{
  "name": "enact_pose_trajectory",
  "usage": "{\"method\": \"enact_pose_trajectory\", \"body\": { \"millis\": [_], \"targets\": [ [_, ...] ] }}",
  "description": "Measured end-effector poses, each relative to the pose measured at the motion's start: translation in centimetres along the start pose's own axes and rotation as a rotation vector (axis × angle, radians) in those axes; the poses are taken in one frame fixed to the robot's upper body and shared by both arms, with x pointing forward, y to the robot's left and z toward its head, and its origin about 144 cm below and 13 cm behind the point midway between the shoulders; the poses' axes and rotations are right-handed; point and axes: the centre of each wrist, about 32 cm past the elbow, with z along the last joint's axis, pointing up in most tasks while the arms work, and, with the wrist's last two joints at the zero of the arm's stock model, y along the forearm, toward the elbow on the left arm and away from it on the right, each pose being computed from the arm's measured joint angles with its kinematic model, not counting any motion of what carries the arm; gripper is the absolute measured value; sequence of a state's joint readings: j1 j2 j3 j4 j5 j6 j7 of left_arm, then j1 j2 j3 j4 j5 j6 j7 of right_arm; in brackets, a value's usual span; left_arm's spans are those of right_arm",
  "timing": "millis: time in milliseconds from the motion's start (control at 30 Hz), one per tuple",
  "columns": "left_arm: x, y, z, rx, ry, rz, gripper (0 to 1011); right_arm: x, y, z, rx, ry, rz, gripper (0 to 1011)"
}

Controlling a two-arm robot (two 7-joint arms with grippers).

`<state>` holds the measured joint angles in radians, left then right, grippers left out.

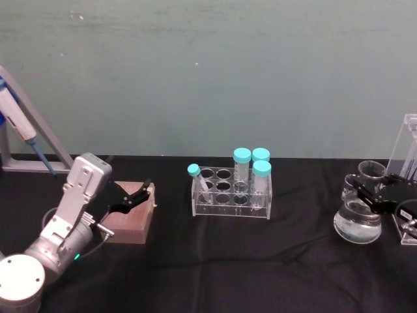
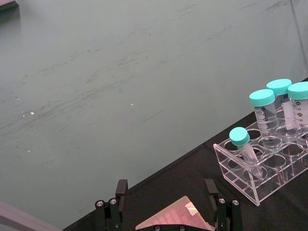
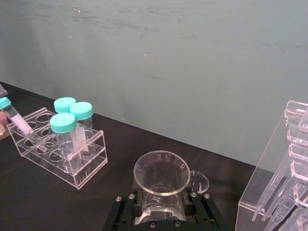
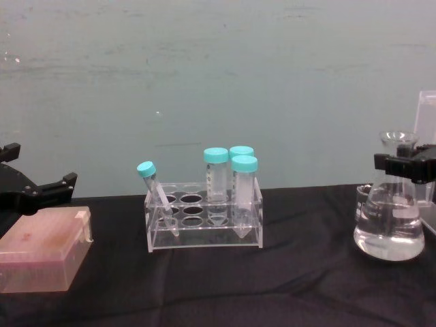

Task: Place the experimental apparatus aside using one hand.

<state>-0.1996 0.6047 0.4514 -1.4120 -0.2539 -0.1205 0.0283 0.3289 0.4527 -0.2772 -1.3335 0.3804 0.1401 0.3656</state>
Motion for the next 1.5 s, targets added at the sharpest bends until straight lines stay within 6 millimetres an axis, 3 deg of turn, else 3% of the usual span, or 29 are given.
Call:
{"method": "enact_pose_trajectory", "body": {
  "millis": [1500],
  "targets": [
    [0.00, 0.00, 0.00, 0.000, 0.000, 0.000, 1000, 0.58, 0.92, -0.87, -0.025, 0.010, -0.007, 450]
  ]
}}
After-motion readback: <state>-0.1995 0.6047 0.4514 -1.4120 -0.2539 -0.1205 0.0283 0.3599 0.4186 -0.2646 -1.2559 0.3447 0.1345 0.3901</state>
